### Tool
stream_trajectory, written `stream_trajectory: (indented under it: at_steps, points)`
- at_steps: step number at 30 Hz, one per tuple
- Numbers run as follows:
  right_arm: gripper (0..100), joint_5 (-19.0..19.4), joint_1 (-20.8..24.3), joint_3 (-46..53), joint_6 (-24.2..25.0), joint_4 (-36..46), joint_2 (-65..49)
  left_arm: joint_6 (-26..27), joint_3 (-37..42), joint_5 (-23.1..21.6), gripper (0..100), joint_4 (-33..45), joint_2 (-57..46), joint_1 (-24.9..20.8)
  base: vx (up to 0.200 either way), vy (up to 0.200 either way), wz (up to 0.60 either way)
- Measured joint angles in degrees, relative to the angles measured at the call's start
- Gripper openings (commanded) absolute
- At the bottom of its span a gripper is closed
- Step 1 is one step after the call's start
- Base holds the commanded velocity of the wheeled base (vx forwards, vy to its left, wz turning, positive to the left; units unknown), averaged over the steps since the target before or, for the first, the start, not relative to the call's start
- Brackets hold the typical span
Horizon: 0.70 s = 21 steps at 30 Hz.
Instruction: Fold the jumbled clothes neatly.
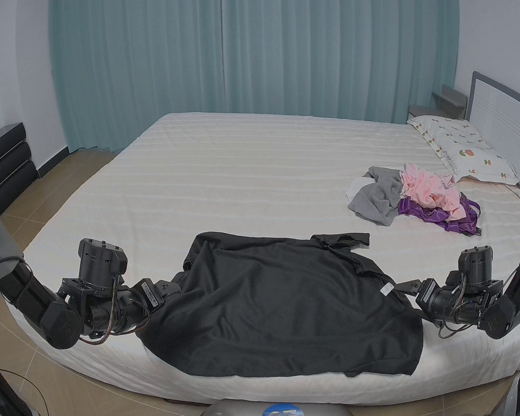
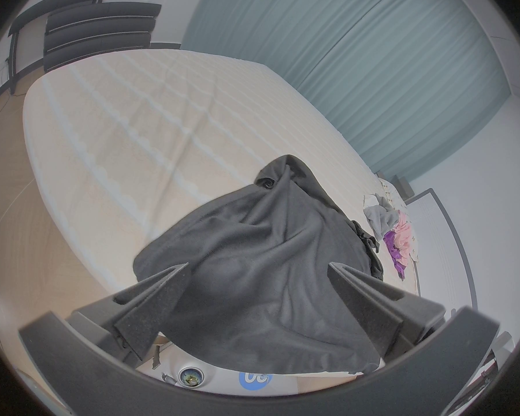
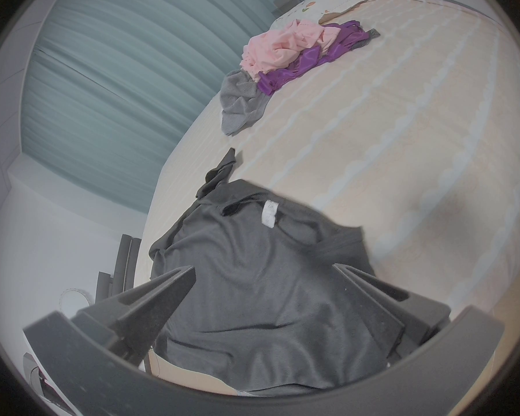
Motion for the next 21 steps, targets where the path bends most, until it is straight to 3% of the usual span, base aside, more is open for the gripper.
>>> stream_trajectory:
  at_steps: [7, 13, 21]
  points:
    - [100, 0.02, 0.07, 0.02, -0.01, -0.04, 0.02, -0.02, -0.52, 0.05, 100, 0.04, 0.15, 0.09, 0.0, 0.0, 0.0]
    - [100, 0.0, 0.11, -0.02, 0.0, -0.09, 0.02, -0.05, -1.77, 0.1, 100, -0.02, 0.63, -0.17, 0.2, 0.0, 0.0]
    - [100, 0.06, 0.35, 0.0, 0.05, -0.02, 0.04, -0.02, -4.24, -0.02, 100, 0.0, 2.86, -0.99, 0.0, 0.0, 0.0]
